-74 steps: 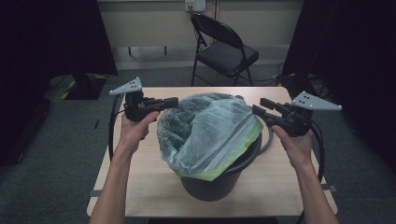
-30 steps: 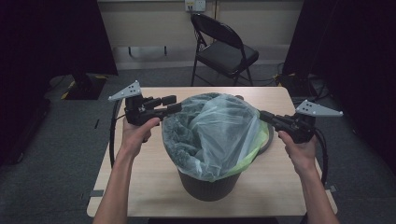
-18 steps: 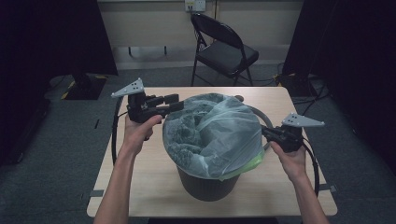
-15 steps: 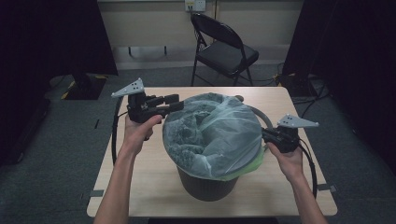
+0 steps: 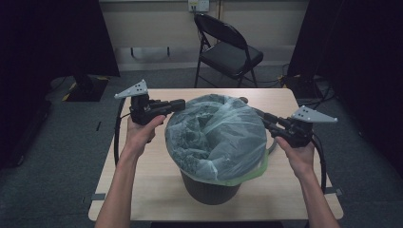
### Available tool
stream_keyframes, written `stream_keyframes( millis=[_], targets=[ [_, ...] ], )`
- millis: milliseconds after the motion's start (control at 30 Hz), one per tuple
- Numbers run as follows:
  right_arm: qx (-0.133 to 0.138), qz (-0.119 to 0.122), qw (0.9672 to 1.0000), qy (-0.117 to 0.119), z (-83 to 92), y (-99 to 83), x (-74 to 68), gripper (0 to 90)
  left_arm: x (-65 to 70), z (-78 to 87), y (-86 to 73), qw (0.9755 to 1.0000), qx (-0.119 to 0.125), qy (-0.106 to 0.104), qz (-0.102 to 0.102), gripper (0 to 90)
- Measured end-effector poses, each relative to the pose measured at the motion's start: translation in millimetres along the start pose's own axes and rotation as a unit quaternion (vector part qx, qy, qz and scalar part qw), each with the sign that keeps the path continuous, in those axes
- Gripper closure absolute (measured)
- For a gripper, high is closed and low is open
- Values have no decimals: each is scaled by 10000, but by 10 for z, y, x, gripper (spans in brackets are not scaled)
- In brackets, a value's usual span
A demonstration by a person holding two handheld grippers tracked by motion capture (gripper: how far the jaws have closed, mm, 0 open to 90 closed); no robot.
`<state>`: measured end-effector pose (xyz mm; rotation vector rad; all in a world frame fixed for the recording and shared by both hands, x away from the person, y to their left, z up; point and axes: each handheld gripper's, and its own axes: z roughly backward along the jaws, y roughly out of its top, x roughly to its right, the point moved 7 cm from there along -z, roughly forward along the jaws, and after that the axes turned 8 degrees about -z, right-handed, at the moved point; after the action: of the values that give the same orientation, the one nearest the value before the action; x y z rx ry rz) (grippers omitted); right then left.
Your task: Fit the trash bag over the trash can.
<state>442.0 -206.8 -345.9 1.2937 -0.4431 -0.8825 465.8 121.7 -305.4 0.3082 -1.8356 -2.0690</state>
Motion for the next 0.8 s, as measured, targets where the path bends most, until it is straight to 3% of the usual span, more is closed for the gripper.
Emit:
stream_keyframes(
  millis=[133,300,367,467,567,600,667,733,800],
  targets=[
    [286,61,9996,-24,71,232,-46,614,-29,-13,5,10000,-19,66,0,900],
    [491,88,9986,160,93,441,-159,561,-50,2,18,9999,-26,139,20,900],
    [519,79,9982,305,86,497,-228,535,-36,37,21,9999,38,103,111,786],
    [379,182,9976,557,19,528,-359,503,0,65,-17,9998,-117,135,90,587],
    [163,236,9978,595,-66,494,-407,497,27,55,-73,9991,-355,221,-28,549],
    [79,212,9979,601,-97,472,-405,512,37,59,-69,9994,-320,140,-13,605],
    [-34,157,9978,644,-130,440,-398,547,6,77,-33,9994,-210,257,-47,711],
    [-93,194,9981,570,-148,410,-388,669,-27,87,-9,9996,-131,252,1,815],
    [-101,218,9984,505,-153,396,-383,729,-55,82,-1,9997,-109,223,24,900]
  ],
)
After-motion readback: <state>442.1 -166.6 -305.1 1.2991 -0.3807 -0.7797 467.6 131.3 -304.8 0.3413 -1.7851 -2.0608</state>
